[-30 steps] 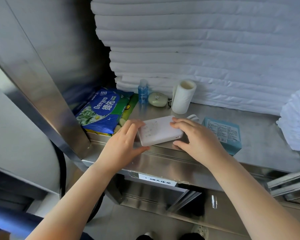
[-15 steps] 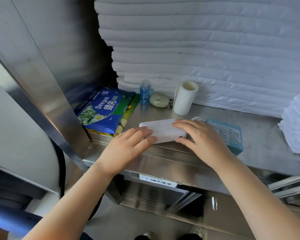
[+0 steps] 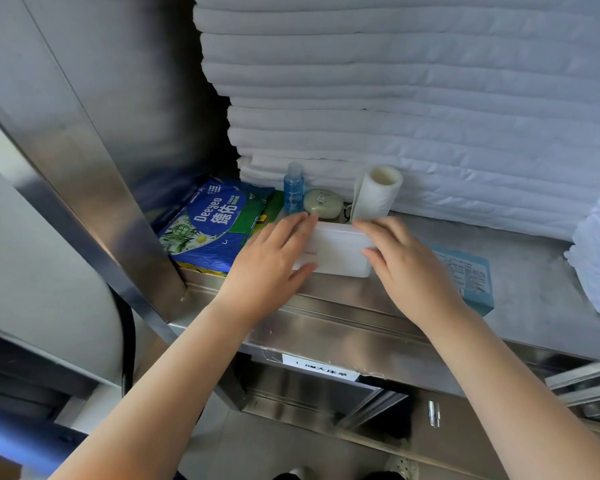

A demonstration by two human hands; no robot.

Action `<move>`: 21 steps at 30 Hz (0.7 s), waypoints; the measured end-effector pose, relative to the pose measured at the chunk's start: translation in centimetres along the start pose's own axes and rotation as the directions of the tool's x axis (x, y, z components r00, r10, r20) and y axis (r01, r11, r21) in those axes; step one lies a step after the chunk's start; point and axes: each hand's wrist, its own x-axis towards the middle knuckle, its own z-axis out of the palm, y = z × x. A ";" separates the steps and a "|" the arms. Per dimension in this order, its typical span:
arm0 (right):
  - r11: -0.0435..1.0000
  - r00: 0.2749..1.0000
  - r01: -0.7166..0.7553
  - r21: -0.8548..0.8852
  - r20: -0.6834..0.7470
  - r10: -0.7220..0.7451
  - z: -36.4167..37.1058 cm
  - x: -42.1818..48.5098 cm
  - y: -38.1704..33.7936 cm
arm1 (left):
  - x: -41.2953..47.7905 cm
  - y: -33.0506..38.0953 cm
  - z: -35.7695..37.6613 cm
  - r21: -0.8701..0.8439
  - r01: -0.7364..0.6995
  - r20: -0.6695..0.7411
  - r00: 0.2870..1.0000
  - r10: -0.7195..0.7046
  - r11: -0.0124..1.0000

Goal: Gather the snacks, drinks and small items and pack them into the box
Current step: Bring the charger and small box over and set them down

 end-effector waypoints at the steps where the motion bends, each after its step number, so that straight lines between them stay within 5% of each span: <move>1: 0.999 1.000 0.012 -0.035 0.006 -0.012 0.2 -0.1 -0.1 | 0.0 0.0 0.1 0.042 0.005 0.040 0.999 -0.007 0.999; 10: 0.982 0.978 0.027 -0.189 0.207 0.013 1.0 0.6 -0.1 | 1.7 -0.3 0.9 0.227 0.026 0.154 0.986 -0.062 0.973; 21: 0.998 0.923 -0.006 -0.059 0.384 0.029 1.3 1.6 0.9 | 3.1 -1.8 0.5 0.208 0.010 0.470 0.876 -0.109 0.978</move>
